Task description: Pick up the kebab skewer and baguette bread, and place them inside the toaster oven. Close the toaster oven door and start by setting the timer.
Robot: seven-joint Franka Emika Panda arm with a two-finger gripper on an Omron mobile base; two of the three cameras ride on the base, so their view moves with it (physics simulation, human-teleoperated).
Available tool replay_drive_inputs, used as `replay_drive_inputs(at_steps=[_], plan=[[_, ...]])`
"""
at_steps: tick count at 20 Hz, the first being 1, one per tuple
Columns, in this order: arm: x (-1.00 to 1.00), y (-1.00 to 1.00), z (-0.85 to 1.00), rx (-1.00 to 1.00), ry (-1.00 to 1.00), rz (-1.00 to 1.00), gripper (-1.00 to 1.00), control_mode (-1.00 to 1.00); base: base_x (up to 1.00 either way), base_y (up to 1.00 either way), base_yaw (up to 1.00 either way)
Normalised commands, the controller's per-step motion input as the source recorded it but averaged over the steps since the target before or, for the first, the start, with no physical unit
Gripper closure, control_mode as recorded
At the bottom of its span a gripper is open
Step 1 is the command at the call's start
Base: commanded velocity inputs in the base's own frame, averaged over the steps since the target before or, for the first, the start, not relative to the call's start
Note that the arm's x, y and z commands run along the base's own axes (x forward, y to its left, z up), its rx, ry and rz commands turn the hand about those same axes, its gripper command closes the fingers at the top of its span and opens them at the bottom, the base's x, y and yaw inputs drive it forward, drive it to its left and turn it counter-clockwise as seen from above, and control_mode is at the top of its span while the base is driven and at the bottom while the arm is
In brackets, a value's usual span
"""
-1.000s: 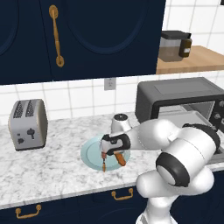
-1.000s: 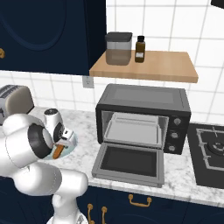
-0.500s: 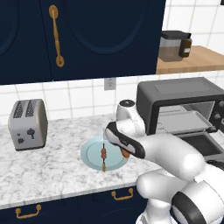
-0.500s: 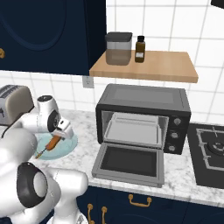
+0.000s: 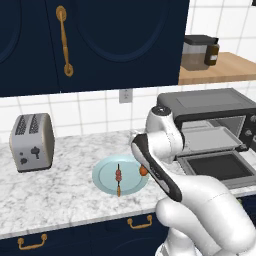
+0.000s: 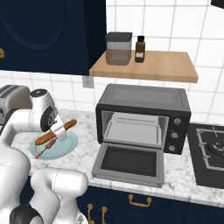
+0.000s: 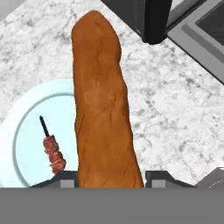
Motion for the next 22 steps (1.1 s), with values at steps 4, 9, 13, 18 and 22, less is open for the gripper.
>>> replay_drive_inputs(at_steps=[4, 9, 13, 18, 22], plan=[[-0.34, -0.69, 0.59, 0.21, 0.00, -0.41, 1.00, -1.00, 0.00, 0.00, 0.00], [-0.67, -0.66, 0.26, 0.20, 0.00, -0.50, 1.00, -1.00, 0.00, 0.00, 0.00], [-0.31, -0.98, 0.45, 0.21, 0.00, -0.43, 1.00, -1.00, 0.00, 0.00, 0.00], [-0.03, -1.00, 0.50, 0.12, -0.01, -0.22, 1.00, -1.00, 0.00, 0.00, 0.00], [0.00, -0.98, 0.41, 0.11, -0.10, -0.11, 1.00, -1.00, 0.00, 0.00, 0.00]])
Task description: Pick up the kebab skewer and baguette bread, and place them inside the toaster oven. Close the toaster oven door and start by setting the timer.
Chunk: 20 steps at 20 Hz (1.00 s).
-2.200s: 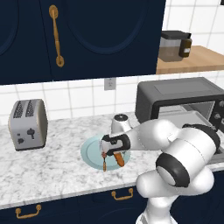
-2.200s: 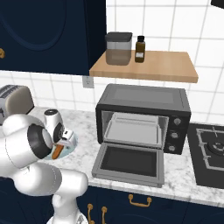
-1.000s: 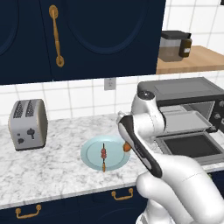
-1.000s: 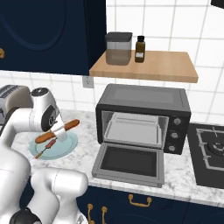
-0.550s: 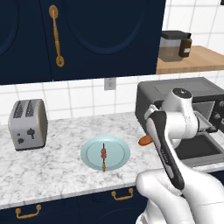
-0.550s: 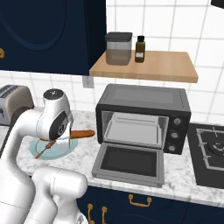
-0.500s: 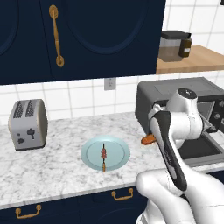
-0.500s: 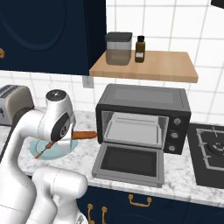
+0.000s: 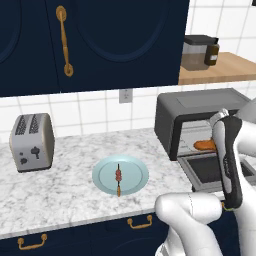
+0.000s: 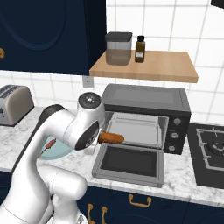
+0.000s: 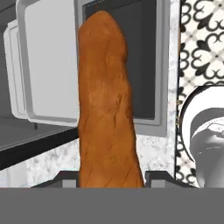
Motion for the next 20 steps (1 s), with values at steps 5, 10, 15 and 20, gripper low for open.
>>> replay_drive_inputs(at_steps=[5, 10, 15, 20], plan=[[0.04, -0.64, 0.07, 0.01, -0.16, -0.01, 1.00, -1.00, 0.00, 0.00, 0.00], [0.10, -0.31, 0.00, -0.02, -0.30, 0.00, 1.00, -1.00, 0.00, 0.00, 0.00], [0.55, -0.23, 0.00, -0.08, -0.16, -0.08, 1.00, -1.00, 0.00, 0.00, 0.00], [0.53, -0.35, -0.07, -0.07, -0.02, -0.12, 1.00, -1.00, 0.00, 0.00, 0.00]])
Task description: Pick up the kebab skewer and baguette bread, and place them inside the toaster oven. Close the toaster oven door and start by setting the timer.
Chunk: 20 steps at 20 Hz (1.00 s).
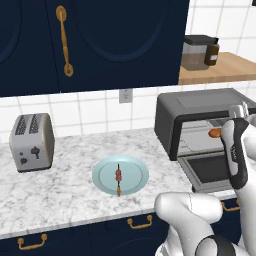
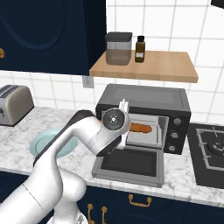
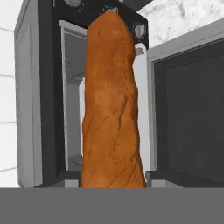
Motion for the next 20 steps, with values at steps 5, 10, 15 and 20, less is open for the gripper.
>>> replay_drive_inputs(at_steps=[5, 10, 15, 20], plan=[[0.30, -0.40, -0.41, 0.01, 0.00, 0.05, 1.00, -1.00, 0.00, 0.00, 0.00], [0.33, 0.07, 0.02, 0.00, 0.02, 0.04, 1.00, -1.00, 0.00, 0.00, 0.00], [0.37, 0.06, -0.05, 0.00, 0.01, 0.00, 1.00, -1.00, 0.00, 0.00, 0.00], [0.34, -0.07, -0.27, 0.00, 0.00, 0.00, 1.00, -1.00, 0.00, 0.00, 0.00]])
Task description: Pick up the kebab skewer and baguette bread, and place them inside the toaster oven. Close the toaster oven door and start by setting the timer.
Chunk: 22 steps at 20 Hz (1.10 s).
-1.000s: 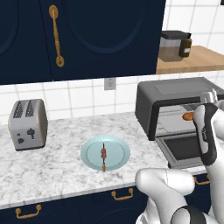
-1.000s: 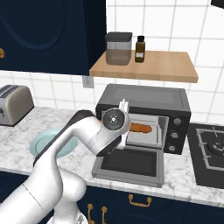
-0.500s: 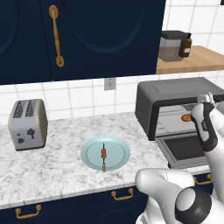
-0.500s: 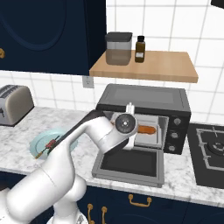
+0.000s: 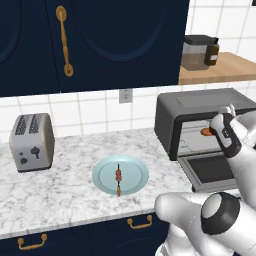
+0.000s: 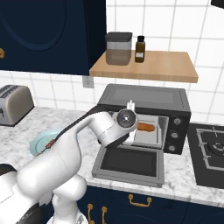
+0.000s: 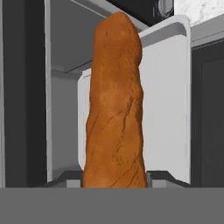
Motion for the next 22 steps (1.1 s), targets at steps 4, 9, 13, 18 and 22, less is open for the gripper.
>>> replay_drive_inputs(at_steps=[4, 9, 13, 18, 22], plan=[[0.28, -0.07, -0.26, 0.00, 0.00, 0.00, 1.00, -1.00, 0.00, 0.00, 0.00], [0.32, 0.00, -0.10, 0.00, 0.00, 0.00, 1.00, -1.00, 0.00, 0.00, 0.00], [0.25, -0.07, -0.08, 0.00, 0.00, 0.00, 1.00, -1.00, 0.00, 0.00, 0.00], [0.19, -0.16, -0.15, 0.00, 0.00, 0.00, 1.00, -1.00, 0.00, 0.00, 0.00], [0.23, -0.05, -0.16, 0.00, 0.00, 0.00, 1.00, -1.00, 0.00, 0.00, 0.00]])
